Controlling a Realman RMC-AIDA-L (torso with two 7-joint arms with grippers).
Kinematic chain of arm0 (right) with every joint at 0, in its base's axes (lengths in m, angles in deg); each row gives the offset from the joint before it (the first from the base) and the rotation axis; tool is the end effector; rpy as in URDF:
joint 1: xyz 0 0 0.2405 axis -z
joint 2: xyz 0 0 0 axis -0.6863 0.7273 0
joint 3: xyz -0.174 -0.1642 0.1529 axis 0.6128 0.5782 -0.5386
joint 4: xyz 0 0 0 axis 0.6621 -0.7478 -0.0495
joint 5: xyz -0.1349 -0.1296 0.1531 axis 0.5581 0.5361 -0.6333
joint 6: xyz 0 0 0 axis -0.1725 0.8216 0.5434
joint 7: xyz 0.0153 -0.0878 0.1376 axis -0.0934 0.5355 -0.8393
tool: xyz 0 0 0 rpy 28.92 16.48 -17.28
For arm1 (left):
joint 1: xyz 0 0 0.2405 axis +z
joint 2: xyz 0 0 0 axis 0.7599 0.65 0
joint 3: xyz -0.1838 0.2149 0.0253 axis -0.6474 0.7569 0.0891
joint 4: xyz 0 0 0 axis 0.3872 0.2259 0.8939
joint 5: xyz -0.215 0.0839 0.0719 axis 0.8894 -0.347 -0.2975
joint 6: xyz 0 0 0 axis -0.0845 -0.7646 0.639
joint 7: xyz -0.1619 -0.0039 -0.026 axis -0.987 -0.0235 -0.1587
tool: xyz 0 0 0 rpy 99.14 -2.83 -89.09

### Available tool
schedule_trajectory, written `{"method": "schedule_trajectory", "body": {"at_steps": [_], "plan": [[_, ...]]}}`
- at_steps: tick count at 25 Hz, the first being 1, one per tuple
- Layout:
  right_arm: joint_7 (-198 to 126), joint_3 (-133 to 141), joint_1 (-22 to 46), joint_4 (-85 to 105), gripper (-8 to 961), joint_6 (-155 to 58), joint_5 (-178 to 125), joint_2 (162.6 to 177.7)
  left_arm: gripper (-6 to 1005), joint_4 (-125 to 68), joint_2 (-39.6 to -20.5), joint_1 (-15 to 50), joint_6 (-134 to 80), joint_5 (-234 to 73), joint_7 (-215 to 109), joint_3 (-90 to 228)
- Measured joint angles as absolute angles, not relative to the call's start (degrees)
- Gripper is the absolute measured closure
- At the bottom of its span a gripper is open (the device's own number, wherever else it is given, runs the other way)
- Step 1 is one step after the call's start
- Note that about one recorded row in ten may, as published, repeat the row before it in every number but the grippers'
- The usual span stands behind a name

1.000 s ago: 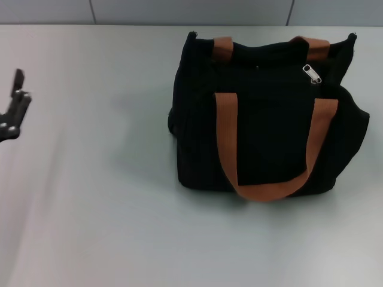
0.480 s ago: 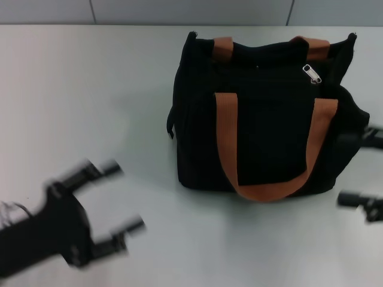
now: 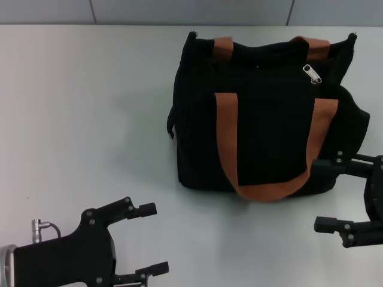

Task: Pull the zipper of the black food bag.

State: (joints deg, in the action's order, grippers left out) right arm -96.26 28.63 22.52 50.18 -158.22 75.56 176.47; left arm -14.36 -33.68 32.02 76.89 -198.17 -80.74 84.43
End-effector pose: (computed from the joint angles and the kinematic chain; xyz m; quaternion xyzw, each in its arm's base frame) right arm 0.3085 0.2720 0.0124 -0.9412 0.0725 0.3264 0.0481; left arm -0.3403 0.2058 -0.0642 -0.9164 -0.0222 -0.3810 0.1206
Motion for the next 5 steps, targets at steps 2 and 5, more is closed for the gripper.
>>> {"method": "schedule_trajectory", "body": {"at_steps": [2,5], "plan": [[-96.0,28.6,22.5,49.6,110,-157.7,75.7,176.49,197,-14.4,-33.68,32.2,76.6,-198.2,-80.8,84.6],[-95.9,28.6,22.5,49.3,110,-157.5,75.7,176.50,197,-14.4,-33.68,32.4,76.5,-198.2,-80.7,84.7]]}}
